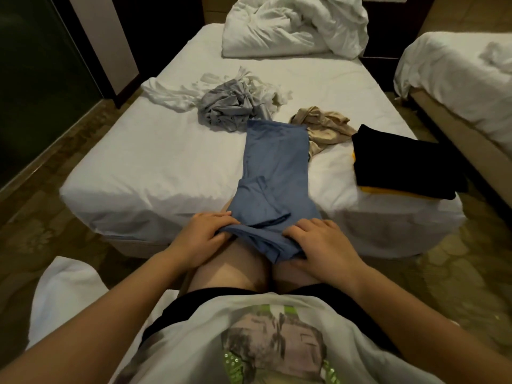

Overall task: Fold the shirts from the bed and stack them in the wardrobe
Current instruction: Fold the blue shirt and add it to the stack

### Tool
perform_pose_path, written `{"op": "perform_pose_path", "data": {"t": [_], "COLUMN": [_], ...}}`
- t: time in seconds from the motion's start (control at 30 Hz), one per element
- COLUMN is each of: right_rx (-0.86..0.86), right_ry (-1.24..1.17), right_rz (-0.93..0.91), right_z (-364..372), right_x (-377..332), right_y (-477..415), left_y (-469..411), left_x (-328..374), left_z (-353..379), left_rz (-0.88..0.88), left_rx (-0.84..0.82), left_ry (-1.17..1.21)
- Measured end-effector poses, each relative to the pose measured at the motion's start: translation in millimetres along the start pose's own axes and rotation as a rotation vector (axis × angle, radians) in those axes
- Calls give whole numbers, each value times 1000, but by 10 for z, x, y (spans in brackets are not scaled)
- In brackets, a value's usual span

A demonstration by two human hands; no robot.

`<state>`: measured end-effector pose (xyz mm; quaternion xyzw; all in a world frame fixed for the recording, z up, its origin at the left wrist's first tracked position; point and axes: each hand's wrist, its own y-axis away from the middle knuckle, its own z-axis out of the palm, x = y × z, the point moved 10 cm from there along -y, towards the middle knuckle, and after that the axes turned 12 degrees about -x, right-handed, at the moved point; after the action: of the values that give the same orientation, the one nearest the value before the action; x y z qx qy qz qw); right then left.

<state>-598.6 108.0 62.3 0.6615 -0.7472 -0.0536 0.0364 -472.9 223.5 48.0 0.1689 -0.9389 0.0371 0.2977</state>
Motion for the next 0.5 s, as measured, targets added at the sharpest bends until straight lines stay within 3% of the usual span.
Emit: {"op": "perform_pose_path", "data": {"t": [0.07, 0.23, 0.37, 0.5], "right_rx": [141, 313, 502, 622], "right_ry": [-18, -355, -417, -742], "right_rz": [45, 40, 20, 7], "right_z": [-97, -270, -490, -572], "right_x": [106, 487, 612, 711], "right_y": [42, 183, 315, 411], "left_y": [5, -2, -15, 15], "left_x": [12, 36, 40, 197], "left_z": [-84, -215, -274, -378], "left_rz": [6, 12, 33, 94], "left_rx": [20, 42, 68, 121], "left_ry": [48, 60, 8, 90]}}
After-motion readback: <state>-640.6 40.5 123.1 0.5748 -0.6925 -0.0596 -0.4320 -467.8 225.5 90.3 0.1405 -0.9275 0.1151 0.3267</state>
